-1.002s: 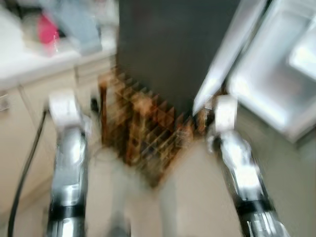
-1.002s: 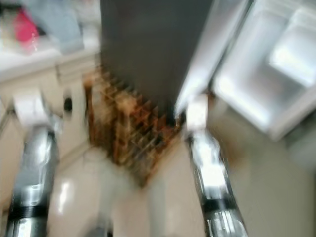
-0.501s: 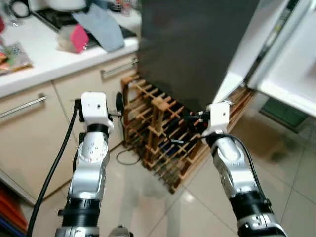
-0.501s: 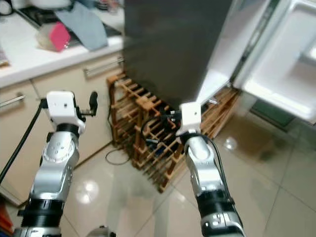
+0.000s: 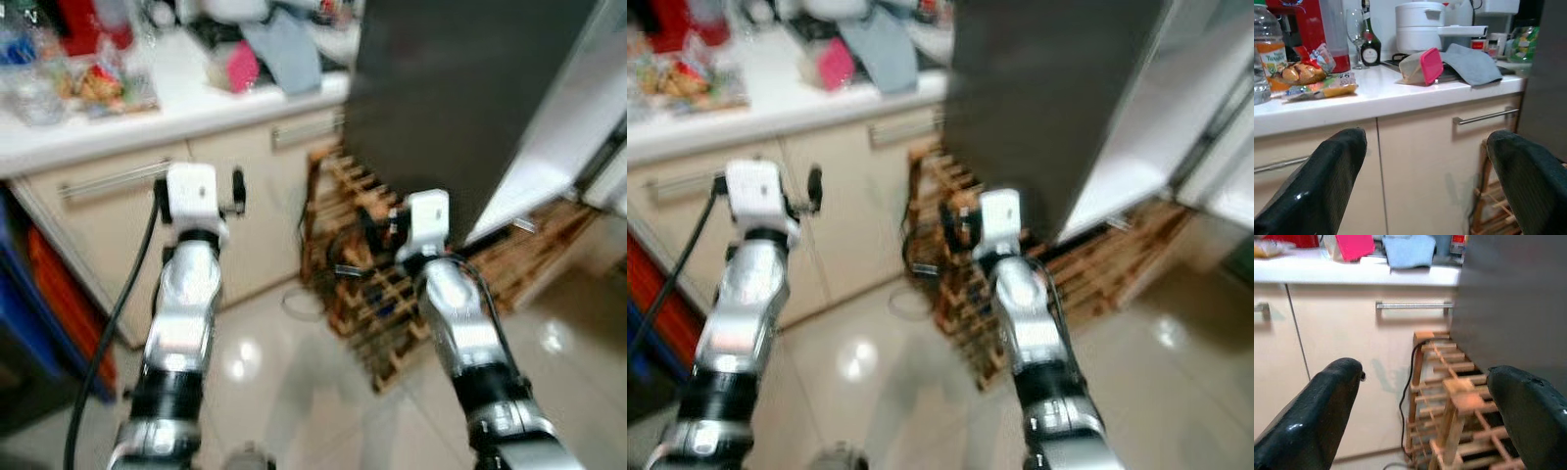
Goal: Restocking fridge
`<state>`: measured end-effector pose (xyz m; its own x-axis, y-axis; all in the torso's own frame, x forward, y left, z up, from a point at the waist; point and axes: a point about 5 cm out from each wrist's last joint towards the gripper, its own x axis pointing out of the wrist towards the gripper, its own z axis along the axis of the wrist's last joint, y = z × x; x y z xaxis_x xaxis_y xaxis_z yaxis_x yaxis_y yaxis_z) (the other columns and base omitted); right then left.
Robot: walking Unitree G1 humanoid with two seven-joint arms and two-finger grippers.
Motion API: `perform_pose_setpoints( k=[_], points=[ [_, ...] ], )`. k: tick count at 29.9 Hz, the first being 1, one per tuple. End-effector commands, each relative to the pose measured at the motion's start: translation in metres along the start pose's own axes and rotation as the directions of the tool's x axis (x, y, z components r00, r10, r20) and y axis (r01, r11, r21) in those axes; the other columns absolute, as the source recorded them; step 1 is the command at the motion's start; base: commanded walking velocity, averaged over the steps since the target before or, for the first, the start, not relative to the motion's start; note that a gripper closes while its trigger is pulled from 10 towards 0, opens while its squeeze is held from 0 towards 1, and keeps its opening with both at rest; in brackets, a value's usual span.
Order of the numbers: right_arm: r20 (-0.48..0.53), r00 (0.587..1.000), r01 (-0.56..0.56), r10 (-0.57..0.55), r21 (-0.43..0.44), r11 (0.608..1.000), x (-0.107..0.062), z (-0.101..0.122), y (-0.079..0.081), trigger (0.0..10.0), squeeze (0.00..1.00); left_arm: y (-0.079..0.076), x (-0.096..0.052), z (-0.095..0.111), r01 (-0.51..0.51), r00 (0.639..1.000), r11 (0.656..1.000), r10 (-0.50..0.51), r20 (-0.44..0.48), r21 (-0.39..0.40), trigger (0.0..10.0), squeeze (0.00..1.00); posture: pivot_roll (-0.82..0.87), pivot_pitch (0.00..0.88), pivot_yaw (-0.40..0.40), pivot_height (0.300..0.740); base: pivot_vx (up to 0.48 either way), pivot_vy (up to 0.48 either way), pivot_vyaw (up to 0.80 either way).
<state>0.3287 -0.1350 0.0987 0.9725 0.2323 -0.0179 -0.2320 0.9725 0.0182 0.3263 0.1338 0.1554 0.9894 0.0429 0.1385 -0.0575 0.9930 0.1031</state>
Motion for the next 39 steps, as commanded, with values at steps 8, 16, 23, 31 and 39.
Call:
perform_pose_setpoints(
  k=[8, 16, 23, 31, 39],
  points=[
    [0.007, 0.999, -0.036, 0.036, 0.013, 0.999, 0.000, 0.004, 0.005, 10.0, 0.00, 0.004, 0.007, 0.001, -0.041, 0.999, 0.999, 0.042, 0.031, -0.033, 10.0, 0.00, 0.02, 0.000, -0.094, 0.740, 0.000, 0.000, 0.60],
    [0.021, 0.999, -0.038, 0.038, 0.021, 0.999, 0.008, 0.007, 0.009, 10.0, 0.00, -0.001, 0.015, 0.007, -0.029, 0.998, 0.996, 0.033, 0.047, -0.086, 10.0, 0.00, 0.03, 0.000, -0.069, 0.740, 0.000, 0.000, 0.62],
    [0.038, 0.997, -0.070, 0.069, 0.022, 0.997, 0.013, 0.011, 0.018, 10.0, 0.00, -0.006, 0.018, 0.013, 0.013, 0.996, 0.999, -0.009, 0.091, -0.034, 10.0, 0.00, 0.04, 0.000, -0.067, 0.740, 0.000, 0.000, 0.62],
    [0.060, 0.997, -0.049, 0.047, 0.043, 0.998, 0.014, 0.016, 0.012, 10.0, 0.00, -0.014, 0.016, 0.014, 0.057, 0.992, 0.998, -0.060, 0.112, 0.036, 10.0, 0.00, 0.03, 0.000, -0.057, 0.740, 0.000, 0.000, 0.62],
    [0.106, 0.994, 0.000, -0.003, 0.032, 0.999, 0.012, 0.024, 0.003, 10.0, 0.00, -0.017, 0.020, 0.013, 0.098, 0.991, 0.995, -0.100, 0.085, 0.035, 10.0, 0.00, 0.01, 0.000, -0.063, 0.740, 0.450, 0.000, 0.17]
  ],
)
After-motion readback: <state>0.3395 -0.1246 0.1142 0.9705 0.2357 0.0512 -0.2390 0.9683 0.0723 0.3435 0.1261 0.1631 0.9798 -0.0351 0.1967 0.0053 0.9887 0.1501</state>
